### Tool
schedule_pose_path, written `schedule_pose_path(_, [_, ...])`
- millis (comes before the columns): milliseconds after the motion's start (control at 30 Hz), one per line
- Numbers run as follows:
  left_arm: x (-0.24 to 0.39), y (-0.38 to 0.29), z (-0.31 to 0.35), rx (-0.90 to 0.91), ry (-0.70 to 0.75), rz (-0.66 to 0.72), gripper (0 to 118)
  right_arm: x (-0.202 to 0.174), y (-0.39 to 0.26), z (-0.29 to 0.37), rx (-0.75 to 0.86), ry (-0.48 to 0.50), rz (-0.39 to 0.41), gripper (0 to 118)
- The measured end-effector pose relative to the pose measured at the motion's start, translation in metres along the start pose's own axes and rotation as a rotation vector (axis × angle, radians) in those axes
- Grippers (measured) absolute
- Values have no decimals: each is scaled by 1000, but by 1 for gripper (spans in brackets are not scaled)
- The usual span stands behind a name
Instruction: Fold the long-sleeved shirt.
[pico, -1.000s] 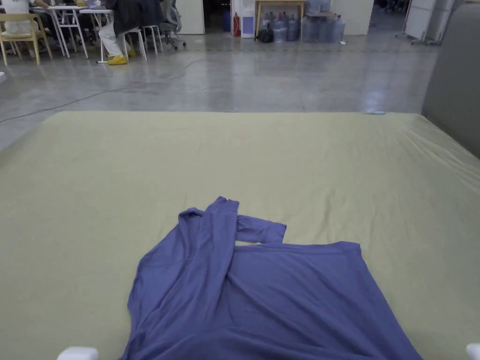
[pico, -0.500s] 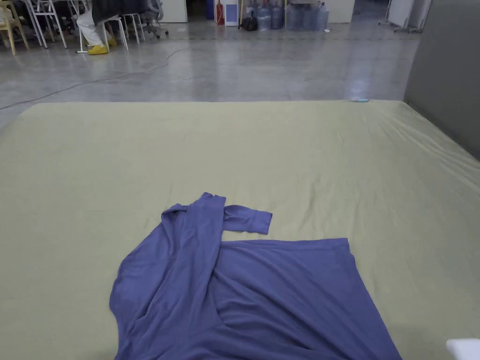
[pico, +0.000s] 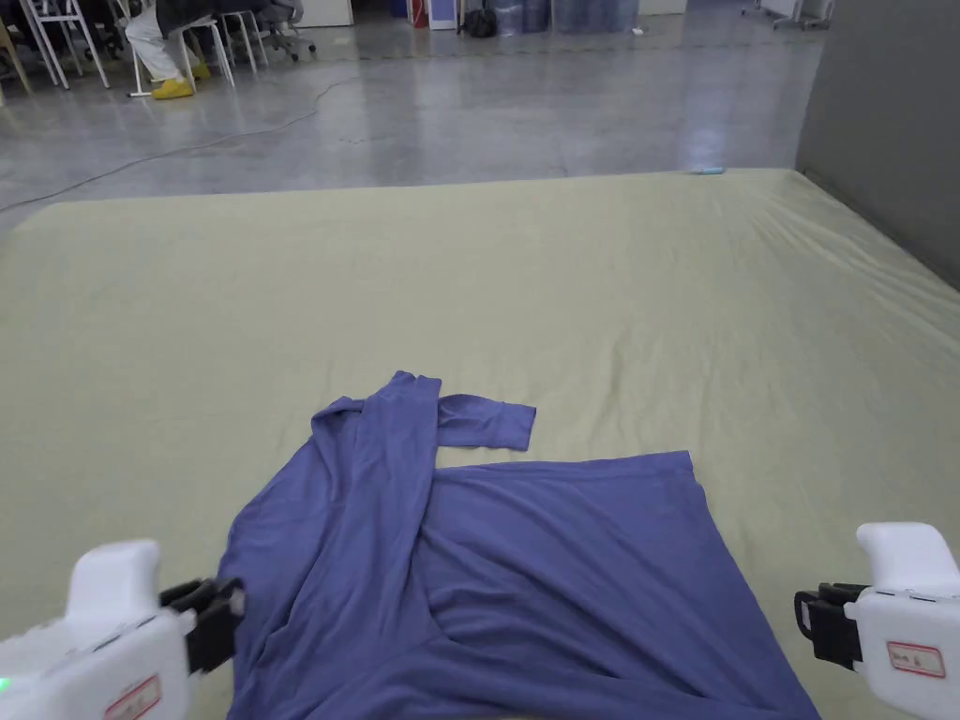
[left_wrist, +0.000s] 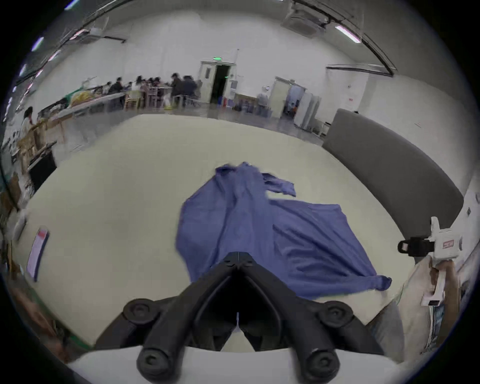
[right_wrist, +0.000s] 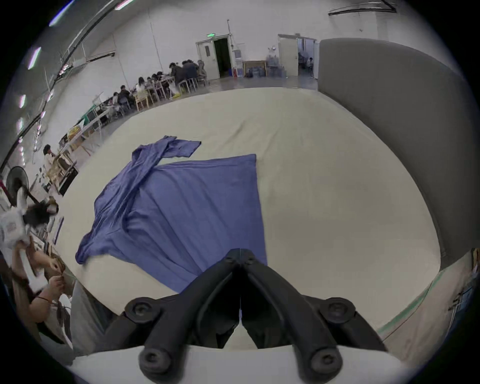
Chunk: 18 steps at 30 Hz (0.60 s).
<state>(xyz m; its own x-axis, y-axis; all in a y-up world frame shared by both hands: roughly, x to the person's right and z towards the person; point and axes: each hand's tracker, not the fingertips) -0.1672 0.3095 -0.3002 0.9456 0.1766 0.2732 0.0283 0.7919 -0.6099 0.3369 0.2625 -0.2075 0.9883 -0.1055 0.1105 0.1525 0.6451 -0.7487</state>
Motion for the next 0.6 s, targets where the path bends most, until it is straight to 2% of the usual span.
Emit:
schedule_pose_path(100, [11,31,-64,3,-26,-41,0,-3,2,-9,-15,6,9,2])
schedule_pose_path(133, [14,46,-88,-12,-45,-38,13,-3,2,-13,-23,11,2,2])
schedule_pose_path(167, [39,56,-113,-43,-42,-47,43,-2,3,-18,-32,16,-4,2])
schedule_pose_path(200, [45,67,-137,-90,-40,-51,93,-1,3,-22,-40,19,-7,2])
schedule_pose_path(233, [52,75,-169,-163,-8,-68,110,0,4,-27,-50,17,-9,2])
schedule_pose_path(367, [80,95,-276,-293,95,-165,107,4,4,-40,-80,9,-16,2])
schedule_pose_path(467, [79,102,-340,-392,133,-125,107,8,4,-47,-102,11,-25,2])
schedule_pose_path(600, [78,98,-384,-447,160,-96,106,11,-1,-53,-130,1,-27,2])
